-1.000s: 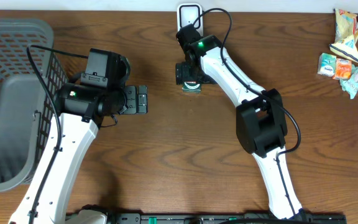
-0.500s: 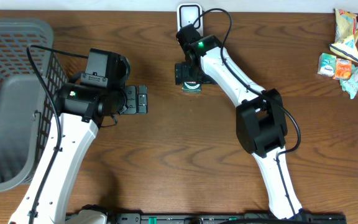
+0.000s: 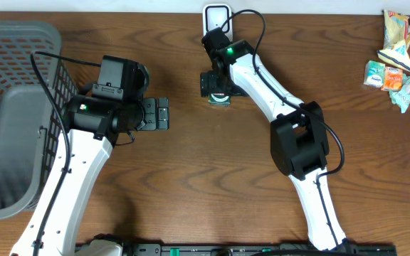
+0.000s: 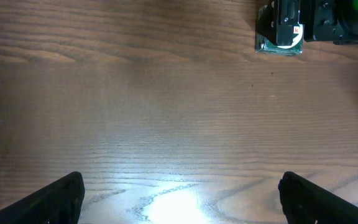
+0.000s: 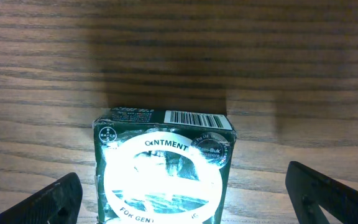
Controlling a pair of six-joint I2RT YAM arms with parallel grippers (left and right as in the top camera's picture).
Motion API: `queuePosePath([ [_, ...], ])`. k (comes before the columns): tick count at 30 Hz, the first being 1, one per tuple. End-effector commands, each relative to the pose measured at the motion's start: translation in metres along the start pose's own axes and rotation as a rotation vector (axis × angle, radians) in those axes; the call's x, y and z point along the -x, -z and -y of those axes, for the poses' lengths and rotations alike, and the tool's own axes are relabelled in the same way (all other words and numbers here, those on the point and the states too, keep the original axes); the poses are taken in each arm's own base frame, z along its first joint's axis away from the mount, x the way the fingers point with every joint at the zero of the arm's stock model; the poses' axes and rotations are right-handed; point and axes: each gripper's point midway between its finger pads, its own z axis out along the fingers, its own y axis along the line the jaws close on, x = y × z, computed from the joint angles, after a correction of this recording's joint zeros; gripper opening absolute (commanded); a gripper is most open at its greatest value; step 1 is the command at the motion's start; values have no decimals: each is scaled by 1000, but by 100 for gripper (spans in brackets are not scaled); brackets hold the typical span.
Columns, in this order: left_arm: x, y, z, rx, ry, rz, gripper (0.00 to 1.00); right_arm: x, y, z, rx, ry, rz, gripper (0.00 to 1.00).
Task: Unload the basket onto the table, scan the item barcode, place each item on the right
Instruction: 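Hold the Zam-Buk tin up near the white scanner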
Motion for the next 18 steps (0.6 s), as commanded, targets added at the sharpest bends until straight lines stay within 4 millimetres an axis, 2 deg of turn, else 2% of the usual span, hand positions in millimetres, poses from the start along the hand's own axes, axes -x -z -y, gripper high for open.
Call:
queuePosePath([
  [1, 4, 5, 0, 2, -6, 19, 98, 6, 17, -1, 17, 2, 31, 99],
  [14, 4, 5, 0, 2, -6, 19, 98, 7, 17, -2, 21, -11, 36, 99],
  [16, 4, 5, 0, 3, -6, 19, 98, 8, 17, -3, 24, -41, 41, 91],
  [18, 4, 5, 0, 3, -6, 19, 98, 9, 17, -7, 30, -46, 48, 87],
])
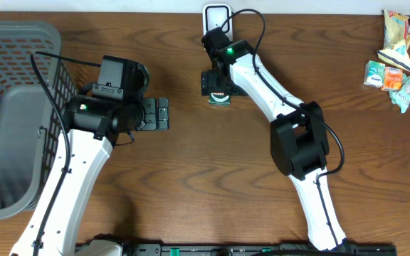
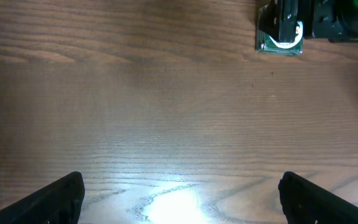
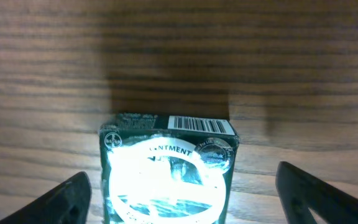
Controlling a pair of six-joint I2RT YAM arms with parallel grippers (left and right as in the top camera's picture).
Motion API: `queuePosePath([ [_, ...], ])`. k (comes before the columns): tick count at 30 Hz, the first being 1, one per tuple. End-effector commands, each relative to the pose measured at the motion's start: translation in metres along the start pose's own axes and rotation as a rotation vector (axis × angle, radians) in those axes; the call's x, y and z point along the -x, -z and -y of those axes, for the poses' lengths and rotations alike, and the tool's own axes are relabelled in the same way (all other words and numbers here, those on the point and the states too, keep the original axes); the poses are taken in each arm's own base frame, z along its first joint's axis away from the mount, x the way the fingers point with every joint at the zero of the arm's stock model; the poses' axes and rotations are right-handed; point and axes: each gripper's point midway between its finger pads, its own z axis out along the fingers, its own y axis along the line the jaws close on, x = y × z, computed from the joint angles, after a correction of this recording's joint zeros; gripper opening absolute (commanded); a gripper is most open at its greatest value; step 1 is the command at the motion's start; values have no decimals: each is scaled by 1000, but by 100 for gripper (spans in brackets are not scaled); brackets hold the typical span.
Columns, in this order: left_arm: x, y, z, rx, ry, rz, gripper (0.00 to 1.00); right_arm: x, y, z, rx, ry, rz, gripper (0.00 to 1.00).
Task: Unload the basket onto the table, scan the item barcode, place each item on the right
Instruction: 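Hold the Zam-Buk tin up near the white scanner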
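A small dark green ointment box (image 3: pixel 168 168) lies flat on the wooden table, white ring on its top face, barcode strip (image 3: pixel 196 124) on its far edge. My right gripper (image 3: pixel 185 196) is open and straddles it, one finger on each side, apart from the box. From above the box (image 1: pixel 220 99) peeks out under the right wrist. It also shows in the left wrist view as a green box (image 2: pixel 279 45) at the top right. My left gripper (image 2: pixel 180 196) is open over bare wood, far left of the box.
A white scanner stand (image 1: pixel 217 16) sits at the table's back edge behind the right wrist. A grey mesh basket (image 1: pixel 13 107) fills the left side. Several snack packets (image 1: pixel 393 60) lie at the back right.
The right gripper has come slightly lower over the box; its fingers look a little nearer the box sides. The left arm has not moved.
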Motion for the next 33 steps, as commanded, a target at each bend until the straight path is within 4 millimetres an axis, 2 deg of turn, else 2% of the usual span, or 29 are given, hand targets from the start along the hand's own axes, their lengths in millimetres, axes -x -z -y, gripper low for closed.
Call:
queuePosePath([
  [1, 4, 5, 0, 2, -6, 18, 98, 6, 17, -6, 23, -26, 36, 86],
  [4, 4, 5, 0, 2, -6, 18, 98, 4, 17, -12, 29, -33, 39, 76],
  [12, 4, 5, 0, 2, -6, 19, 98, -3, 18, -18, 16, -14, 34, 75],
  [17, 4, 5, 0, 2, -6, 19, 98, 0, 15, -6, -51, -49, 55, 75],
  [25, 4, 5, 0, 2, -6, 18, 98, -4, -5, -8, -48, -49, 32, 76],
  [33, 4, 5, 0, 2, -6, 18, 97, -13, -32, -14, -44, -38, -4, 74],
])
